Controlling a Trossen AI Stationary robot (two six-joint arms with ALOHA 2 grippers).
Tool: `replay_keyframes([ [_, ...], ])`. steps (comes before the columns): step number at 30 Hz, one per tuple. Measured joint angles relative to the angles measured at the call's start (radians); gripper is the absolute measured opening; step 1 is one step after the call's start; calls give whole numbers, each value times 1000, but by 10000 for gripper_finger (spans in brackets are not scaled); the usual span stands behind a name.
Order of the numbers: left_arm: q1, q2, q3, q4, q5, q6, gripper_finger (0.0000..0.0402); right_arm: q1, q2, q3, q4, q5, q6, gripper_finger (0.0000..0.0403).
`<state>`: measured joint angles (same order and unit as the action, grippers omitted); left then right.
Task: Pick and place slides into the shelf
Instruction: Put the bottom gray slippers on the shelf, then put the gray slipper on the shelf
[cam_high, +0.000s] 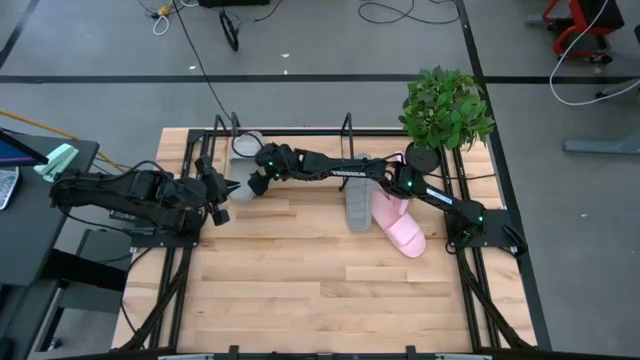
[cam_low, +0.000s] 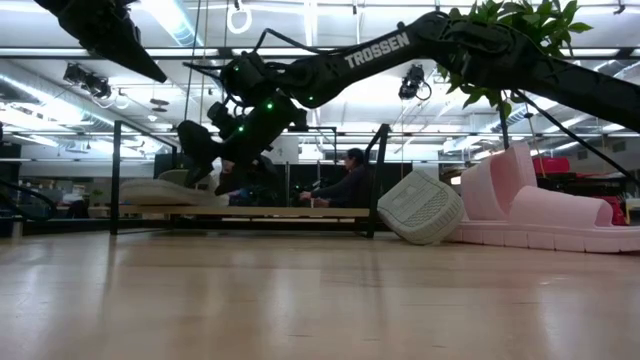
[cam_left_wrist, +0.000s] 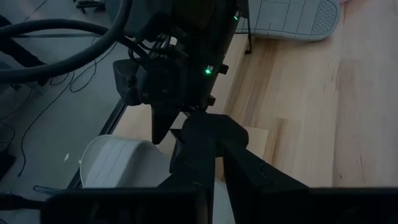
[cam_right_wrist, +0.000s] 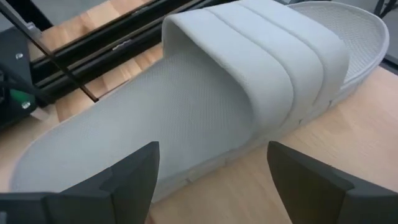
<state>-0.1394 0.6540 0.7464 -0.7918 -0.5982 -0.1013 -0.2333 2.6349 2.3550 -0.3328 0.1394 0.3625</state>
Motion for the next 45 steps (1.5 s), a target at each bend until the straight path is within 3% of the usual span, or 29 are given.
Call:
replay_keyframes([
  [9, 0, 0, 0, -2, 0, 1, 31, 1, -17, 0, -41, -12, -8, 302],
  [14, 0, 0, 0, -8, 0, 3, 29, 10, -113, 0, -123, -16, -22, 302],
  [19, 0, 0, 0, -16, 0, 6, 37, 52, -256, 0, -396, -13, -44, 295],
  [24, 0, 0, 0, -15, 0, 6, 40, 156, -440, 1, -744, 81, 7, 283],
  [28, 0, 0, 0, -15, 0, 4, 36, 284, -551, 2, -979, 257, 166, 271],
  [34, 0, 0, 0, -14, 0, 0, 28, 515, -627, 2, -1232, 489, 532, 260],
  [39, 0, 0, 0, -8, 0, -5, 31, 673, -625, -76, -1238, 638, 764, 259],
  [45, 0, 0, 0, -8, 1, -18, 40, 761, -629, -368, -1238, 681, 1127, 259],
])
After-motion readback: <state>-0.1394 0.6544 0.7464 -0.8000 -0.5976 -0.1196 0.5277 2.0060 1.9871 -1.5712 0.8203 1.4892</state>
